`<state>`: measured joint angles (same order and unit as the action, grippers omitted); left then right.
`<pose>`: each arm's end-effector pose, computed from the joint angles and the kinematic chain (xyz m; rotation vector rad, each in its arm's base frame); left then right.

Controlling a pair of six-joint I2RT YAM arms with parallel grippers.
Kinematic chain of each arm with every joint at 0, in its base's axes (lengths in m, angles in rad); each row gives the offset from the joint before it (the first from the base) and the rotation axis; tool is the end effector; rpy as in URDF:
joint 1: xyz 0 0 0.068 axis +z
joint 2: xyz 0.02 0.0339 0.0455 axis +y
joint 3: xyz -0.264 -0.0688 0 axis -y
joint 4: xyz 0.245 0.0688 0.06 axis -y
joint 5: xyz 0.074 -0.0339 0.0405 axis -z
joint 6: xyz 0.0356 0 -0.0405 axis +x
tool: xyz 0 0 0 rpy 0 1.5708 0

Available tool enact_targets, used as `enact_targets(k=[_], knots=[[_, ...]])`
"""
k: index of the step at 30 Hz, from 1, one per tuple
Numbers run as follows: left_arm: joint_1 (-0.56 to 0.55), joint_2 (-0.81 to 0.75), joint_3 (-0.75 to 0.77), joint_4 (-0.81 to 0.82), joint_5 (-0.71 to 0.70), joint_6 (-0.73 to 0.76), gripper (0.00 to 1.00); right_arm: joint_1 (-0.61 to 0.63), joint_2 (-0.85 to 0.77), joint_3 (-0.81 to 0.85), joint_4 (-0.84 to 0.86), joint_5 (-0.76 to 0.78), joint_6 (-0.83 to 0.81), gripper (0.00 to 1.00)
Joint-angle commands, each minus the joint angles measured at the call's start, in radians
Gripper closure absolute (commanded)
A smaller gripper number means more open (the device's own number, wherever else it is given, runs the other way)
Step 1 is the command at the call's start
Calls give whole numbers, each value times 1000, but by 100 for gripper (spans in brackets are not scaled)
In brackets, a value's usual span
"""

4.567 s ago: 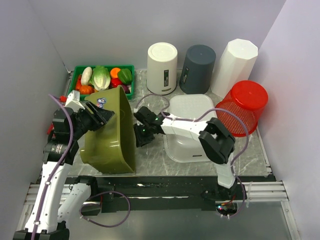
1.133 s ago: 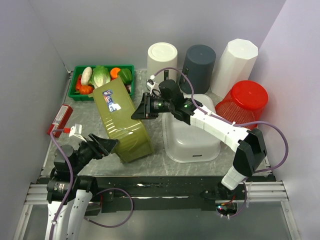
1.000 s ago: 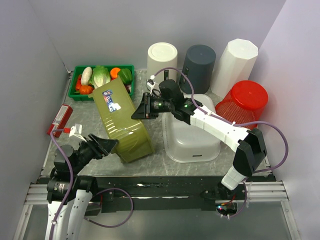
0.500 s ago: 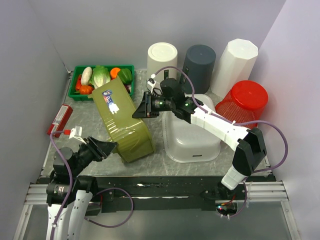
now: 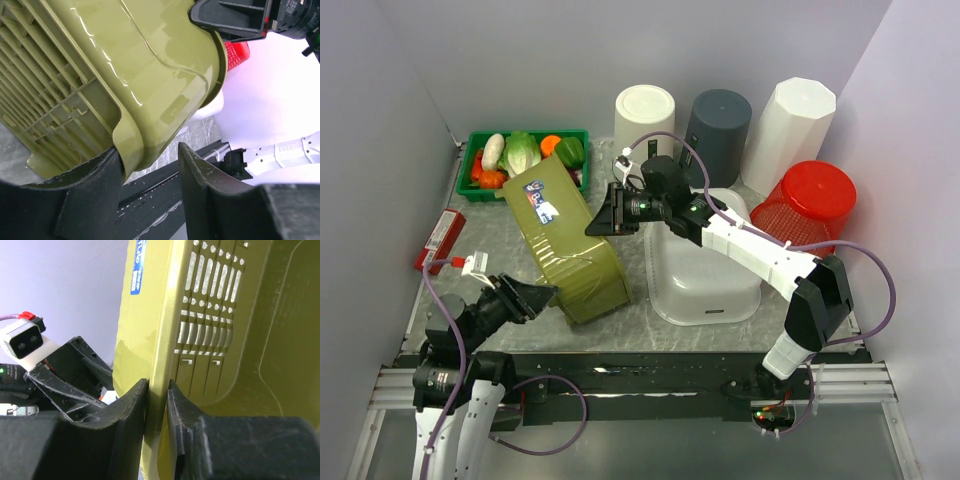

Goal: Turn the large container upside down
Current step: Turn the container upside down at the center of the board.

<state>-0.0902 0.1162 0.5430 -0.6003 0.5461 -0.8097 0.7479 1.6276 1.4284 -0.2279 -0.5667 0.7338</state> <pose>0.0569 -0.0237 0.2821 -0.2385 1.8426 -1.1168 0.2668 0.2736 0.3443 -0.4331 2.2244 1.4461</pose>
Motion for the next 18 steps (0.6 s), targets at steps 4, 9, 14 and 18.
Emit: enact_targets(k=[4,9,14,18], knots=[[-2,10,-3,76,84,17,60,-5,43,0,-57,25,-50,71],[-2,10,-9,86,90,10,65,-4,46,-2,-56,21,-50,71],[-2,10,-11,89,87,10,70,-4,40,-9,-54,22,-45,71],[-2,8,-12,88,69,3,73,-5,35,-17,-50,18,-42,70]])
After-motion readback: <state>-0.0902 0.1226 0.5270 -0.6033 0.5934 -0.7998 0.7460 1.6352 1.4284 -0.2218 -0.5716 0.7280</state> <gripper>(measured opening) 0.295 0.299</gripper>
